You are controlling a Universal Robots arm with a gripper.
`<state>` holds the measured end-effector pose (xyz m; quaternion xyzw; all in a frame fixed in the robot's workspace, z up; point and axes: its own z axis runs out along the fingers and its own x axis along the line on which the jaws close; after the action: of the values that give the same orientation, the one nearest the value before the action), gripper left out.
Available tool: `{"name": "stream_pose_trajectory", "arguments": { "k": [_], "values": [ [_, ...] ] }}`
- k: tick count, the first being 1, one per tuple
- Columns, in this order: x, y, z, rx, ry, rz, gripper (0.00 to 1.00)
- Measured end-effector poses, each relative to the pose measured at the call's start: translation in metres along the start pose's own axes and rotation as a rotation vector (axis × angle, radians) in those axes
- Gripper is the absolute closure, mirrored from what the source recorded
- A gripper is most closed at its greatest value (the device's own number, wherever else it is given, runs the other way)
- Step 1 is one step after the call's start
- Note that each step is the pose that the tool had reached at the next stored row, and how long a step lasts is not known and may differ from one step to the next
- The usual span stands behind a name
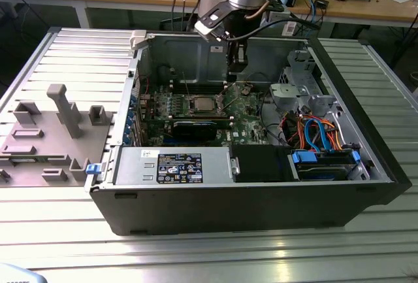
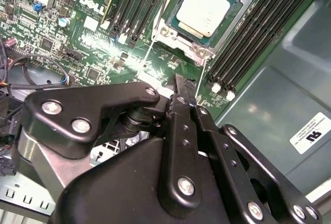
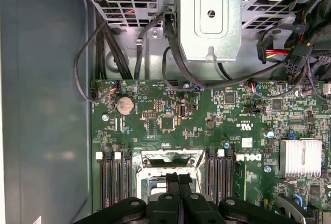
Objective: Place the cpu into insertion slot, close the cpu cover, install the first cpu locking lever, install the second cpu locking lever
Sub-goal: 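Close the cpu cover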
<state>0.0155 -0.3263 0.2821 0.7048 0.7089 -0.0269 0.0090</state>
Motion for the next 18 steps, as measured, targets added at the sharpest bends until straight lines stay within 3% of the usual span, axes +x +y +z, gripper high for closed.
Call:
{"name": "stream_pose_trajectory", "arguments": {
  "k": [18],
  "values": [
    [0.0000,0.0080,-0.0002,0.0000,0.0000,0.000,0.89]
  ]
}}
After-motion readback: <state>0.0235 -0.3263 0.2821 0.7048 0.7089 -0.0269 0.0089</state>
